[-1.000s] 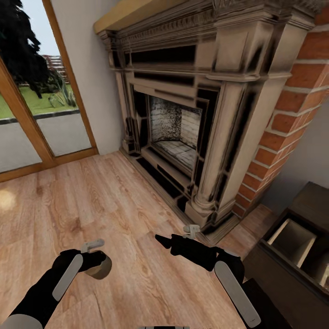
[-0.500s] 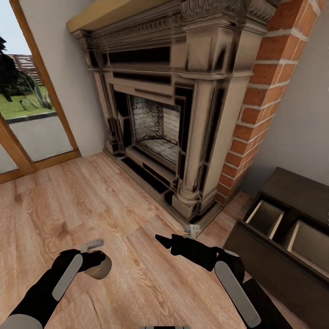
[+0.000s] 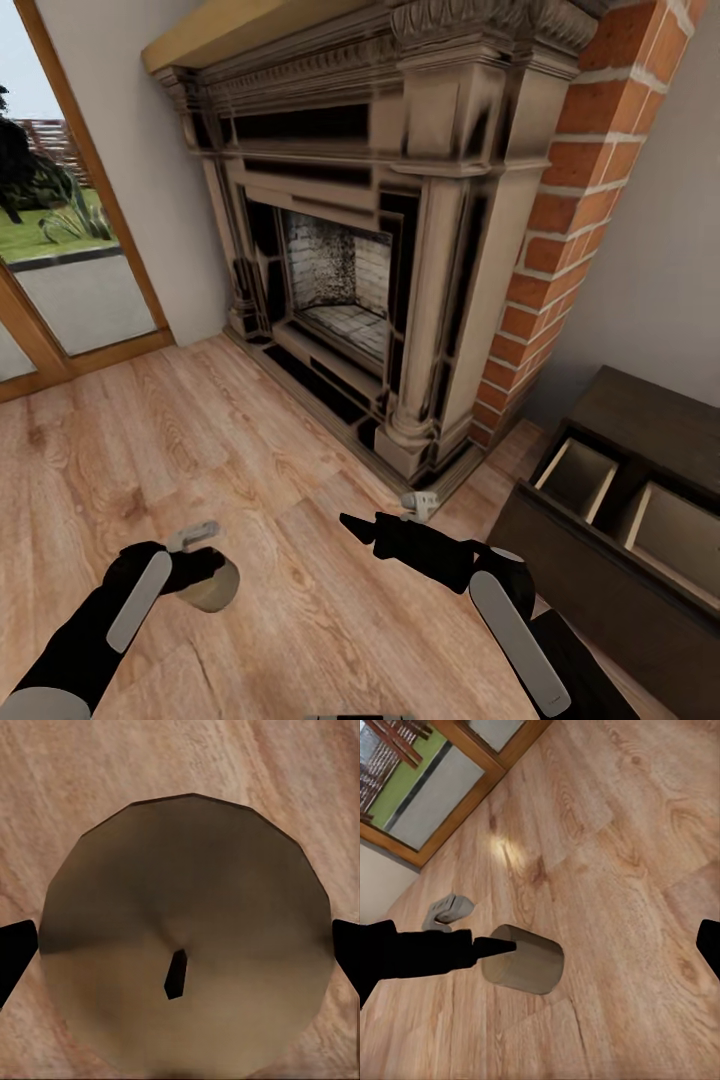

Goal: Place each of the two pumpkins and all three candles from the living room inside a cabinet in the living room (use any cabinet), then make sure every cabinet is closed, and position the cauldron so it is next to a table in the living room.

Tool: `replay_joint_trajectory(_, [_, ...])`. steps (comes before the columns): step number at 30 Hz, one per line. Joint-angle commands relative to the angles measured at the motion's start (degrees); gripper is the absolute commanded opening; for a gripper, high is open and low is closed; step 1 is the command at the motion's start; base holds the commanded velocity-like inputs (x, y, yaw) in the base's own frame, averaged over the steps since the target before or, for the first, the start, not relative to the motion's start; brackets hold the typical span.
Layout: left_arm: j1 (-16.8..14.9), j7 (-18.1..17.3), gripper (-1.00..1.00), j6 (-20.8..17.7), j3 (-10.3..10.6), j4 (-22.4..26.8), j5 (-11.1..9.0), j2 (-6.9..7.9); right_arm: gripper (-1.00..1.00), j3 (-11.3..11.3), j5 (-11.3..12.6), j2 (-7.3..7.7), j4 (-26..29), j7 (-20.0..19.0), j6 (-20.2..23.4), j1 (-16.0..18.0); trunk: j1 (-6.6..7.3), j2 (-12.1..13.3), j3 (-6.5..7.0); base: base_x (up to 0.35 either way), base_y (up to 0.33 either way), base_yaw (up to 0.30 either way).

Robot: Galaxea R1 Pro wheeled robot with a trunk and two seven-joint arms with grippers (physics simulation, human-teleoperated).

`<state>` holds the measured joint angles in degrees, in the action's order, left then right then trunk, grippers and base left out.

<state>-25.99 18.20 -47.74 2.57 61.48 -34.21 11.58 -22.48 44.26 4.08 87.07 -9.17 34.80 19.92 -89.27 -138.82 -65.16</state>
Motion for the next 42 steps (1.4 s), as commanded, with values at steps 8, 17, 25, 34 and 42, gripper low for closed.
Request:
replay_joint_trajectory(8, [0.0, 0.6, -1.0, -3.9, -0.1, 0.8, -0.5, 0.03, 1.0, 0.0, 0.1, -0.03, 0.0, 0.3, 0.4, 0.0, 1.77, 3.2, 1.22, 0.0, 0.0, -0.001])
replay_joint_trajectory(17, [0.0, 0.7, -1.0, -5.1, -0.1, 0.8, -0.4, 0.0, 1.0, -0.1, 0.0, -0.02, -2.1, 0.2, 2.5, 0.0, 3.75, 6.8, 2.38, 0.0, 0.0, 0.0])
replay_joint_trajectory(25, [0.0, 0.7, -1.0, -5.8, 0.0, 0.7, -0.5, -0.01, 1.0, 0.0, 2.1, 0.07, -2.2, 0.2, 2.4, 0.0, 5.51, 10.0, 3.79, 0.0, 0.0, -0.007])
replay_joint_trajectory(34, [-0.1, 0.8, -1.0, -6.6, 0.0, 0.7, -0.5, 0.0, 1.0, 0.0, 2.9, 0.11, -2.3, 0.2, 2.3, 0.0, 7.48, 13.6, 5.41, -0.006, 0.0, -0.155])
replay_joint_trajectory(42, [-0.1, 0.8, -1.0, -6.7, 0.0, 0.7, -0.5, 0.02, 1.0, 0.0, 2.9, 0.2, -2.3, 0.2, 2.4, 0.0, 9.24, 16.8, 6.84, -0.072, 0.0, -0.267])
